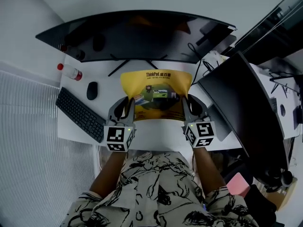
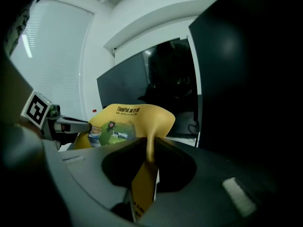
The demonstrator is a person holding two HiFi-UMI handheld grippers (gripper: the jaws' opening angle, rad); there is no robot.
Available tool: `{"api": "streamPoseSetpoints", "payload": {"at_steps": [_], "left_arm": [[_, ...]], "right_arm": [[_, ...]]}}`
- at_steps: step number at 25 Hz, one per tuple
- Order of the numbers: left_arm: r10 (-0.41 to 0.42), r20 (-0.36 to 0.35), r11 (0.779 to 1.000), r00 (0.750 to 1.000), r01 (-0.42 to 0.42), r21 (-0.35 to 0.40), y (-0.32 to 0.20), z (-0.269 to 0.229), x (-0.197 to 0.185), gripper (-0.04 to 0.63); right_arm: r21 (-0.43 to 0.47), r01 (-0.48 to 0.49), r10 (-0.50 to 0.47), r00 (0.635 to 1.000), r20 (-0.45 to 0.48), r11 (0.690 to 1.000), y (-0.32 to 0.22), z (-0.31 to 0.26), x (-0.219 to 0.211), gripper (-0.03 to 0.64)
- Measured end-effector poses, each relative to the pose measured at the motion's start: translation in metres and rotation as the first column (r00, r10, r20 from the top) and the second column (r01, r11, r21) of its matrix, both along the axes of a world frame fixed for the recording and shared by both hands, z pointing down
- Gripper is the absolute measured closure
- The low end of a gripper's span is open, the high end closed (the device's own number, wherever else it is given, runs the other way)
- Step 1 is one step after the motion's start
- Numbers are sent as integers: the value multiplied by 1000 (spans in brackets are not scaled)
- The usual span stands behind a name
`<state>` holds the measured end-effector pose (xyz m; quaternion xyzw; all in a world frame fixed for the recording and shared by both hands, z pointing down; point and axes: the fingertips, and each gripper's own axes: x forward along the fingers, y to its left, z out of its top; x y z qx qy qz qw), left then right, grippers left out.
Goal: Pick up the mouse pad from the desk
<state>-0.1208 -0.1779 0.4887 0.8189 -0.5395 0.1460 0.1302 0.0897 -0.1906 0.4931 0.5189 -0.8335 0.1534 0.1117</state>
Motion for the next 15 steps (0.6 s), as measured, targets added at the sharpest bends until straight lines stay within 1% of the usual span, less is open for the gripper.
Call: {"api": "streamPoseSetpoints", "payload": {"at_steps": [3,5,7,15], "left_arm": [[14,-3,998,1000,-13,64,-1,-31,-1,518],[21,19,994,1000,-23,111,-4,-48,-1,518],[29,45,987,999,-35,156,-6,-64,-1,518],[41,56,958,998,-55,281,-7,-117,0,520]], "right_arm": [[54,-4,4,1000,9,999,0,-29,0,551],[85,-7,6,1000,11,996,-1,-46,1,551],[114,-10,9,1000,10,993,-2,-60,2,551],[235,-40,41,999,1,971,5,-115,6,551]]}}
